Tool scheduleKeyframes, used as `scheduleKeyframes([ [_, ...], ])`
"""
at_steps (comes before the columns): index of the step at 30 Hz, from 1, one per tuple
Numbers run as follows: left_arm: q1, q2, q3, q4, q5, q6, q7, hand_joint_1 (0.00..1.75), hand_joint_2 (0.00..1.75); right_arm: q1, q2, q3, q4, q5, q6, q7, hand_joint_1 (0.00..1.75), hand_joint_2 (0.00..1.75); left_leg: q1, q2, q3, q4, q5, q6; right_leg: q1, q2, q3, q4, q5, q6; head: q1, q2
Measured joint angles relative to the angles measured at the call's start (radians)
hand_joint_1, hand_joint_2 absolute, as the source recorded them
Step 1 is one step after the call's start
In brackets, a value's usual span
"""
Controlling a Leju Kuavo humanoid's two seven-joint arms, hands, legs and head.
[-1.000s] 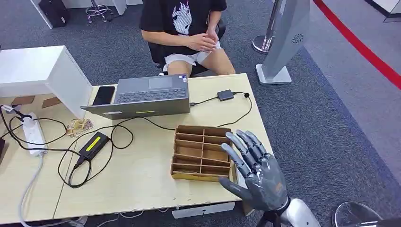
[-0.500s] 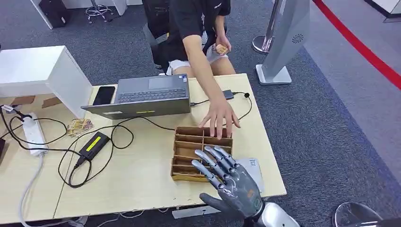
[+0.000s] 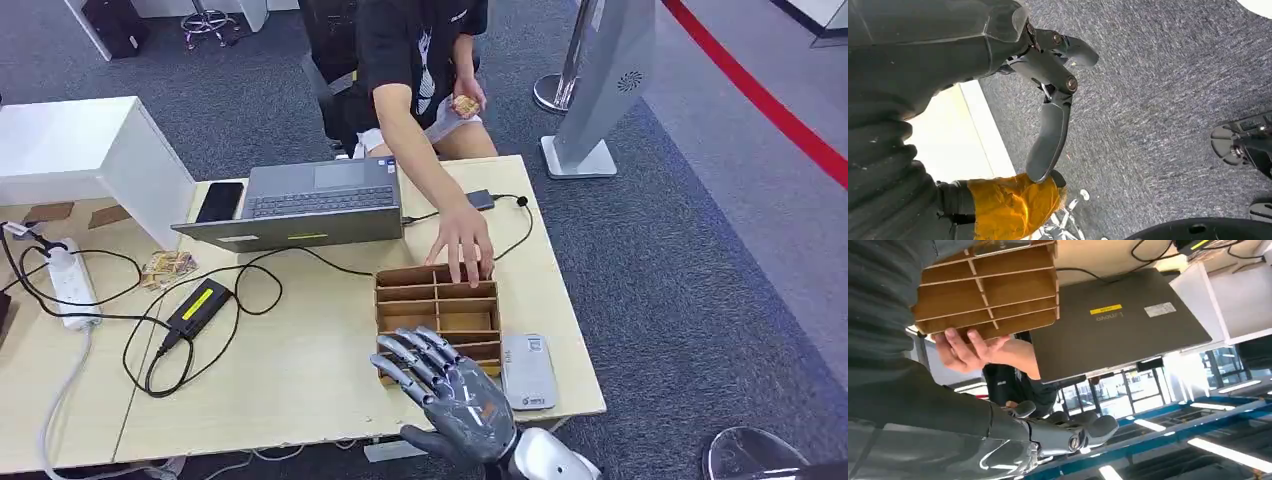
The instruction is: Pass the card to the sensor for recognition and then transmit it.
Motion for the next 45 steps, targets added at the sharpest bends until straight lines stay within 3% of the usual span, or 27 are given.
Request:
scheduleKeyframes([
  [15,-0.004,0.003,0.000,0.000,-0.005,-0.006,-0.008,0.00,1.75,-0.076,0.014,0.015,0.140,0.262,-0.066,0.166,0.00,1.75,0.000,0.000,0.000,0.000,0.000,0.000,0.000,0.000,0.000,0.000,0.000,0.000,0.000,0.000],
  [45,-0.004,0.004,0.000,0.000,-0.007,-0.009,-0.008,0.00,1.75,-0.085,0.085,-0.010,0.328,0.295,-0.064,0.186,0.00,1.75,0.000,0.000,0.000,0.000,0.000,0.000,0.000,0.000,0.000,0.000,0.000,0.000,0.000,0.000],
])
